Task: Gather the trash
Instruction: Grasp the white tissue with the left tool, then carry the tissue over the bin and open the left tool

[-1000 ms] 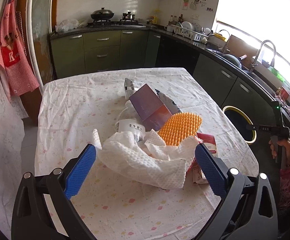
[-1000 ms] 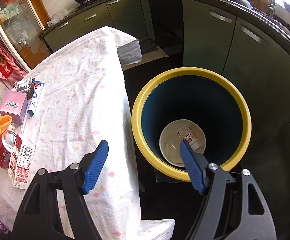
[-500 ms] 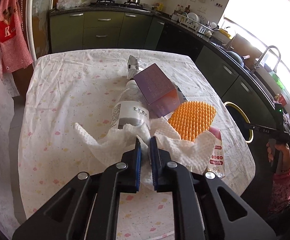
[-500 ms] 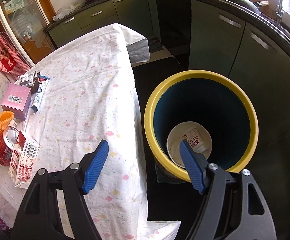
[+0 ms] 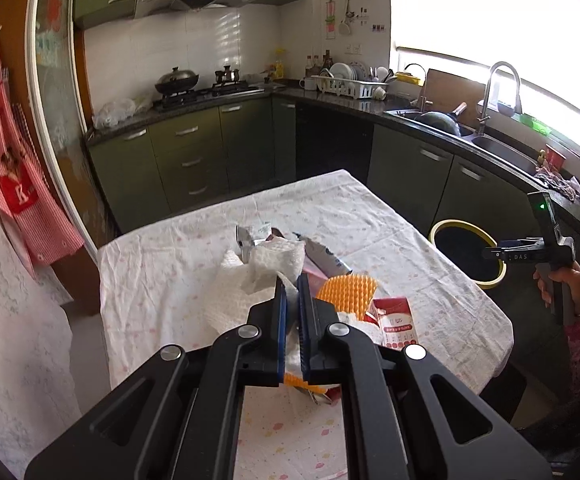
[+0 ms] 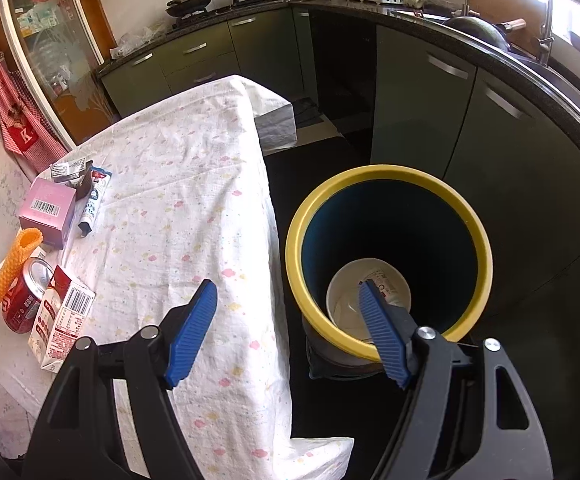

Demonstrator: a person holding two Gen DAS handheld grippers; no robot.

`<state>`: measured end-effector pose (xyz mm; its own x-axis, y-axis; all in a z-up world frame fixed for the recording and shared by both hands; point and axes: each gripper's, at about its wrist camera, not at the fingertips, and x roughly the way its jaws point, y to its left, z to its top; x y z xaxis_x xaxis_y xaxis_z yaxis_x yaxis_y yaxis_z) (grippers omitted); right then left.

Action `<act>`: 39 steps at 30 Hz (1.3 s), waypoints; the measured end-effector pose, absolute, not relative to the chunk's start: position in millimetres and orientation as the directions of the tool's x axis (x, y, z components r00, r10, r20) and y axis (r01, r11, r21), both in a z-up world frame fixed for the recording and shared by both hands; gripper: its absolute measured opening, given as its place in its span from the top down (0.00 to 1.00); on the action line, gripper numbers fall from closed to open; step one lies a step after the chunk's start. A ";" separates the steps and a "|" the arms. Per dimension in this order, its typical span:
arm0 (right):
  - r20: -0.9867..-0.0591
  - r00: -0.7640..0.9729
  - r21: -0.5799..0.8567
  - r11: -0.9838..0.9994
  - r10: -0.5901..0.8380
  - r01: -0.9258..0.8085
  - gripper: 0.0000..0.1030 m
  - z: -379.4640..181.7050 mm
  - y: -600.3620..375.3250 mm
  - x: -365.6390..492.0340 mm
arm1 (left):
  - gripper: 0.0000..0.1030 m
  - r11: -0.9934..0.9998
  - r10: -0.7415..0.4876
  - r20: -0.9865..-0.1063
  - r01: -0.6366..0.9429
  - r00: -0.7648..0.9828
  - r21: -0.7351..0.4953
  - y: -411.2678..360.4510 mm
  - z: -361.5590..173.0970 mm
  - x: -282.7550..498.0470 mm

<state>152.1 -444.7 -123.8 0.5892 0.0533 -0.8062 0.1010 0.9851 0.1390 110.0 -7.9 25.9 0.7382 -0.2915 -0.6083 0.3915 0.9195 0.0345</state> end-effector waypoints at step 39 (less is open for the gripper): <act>-0.800 0.596 0.230 0.881 -0.071 0.413 0.32 -145.1 -599.5 43.1 | 0.92 0.521 -0.593 -0.702 0.853 0.395 0.040 -485.7 -4.5 220.7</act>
<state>43.1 -599.5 -145.1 0.5963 -0.0706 -0.7996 0.4131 0.8811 0.2303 220.7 -485.7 -4.5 0.3951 -0.5925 -0.7020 0.8528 0.5207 0.0405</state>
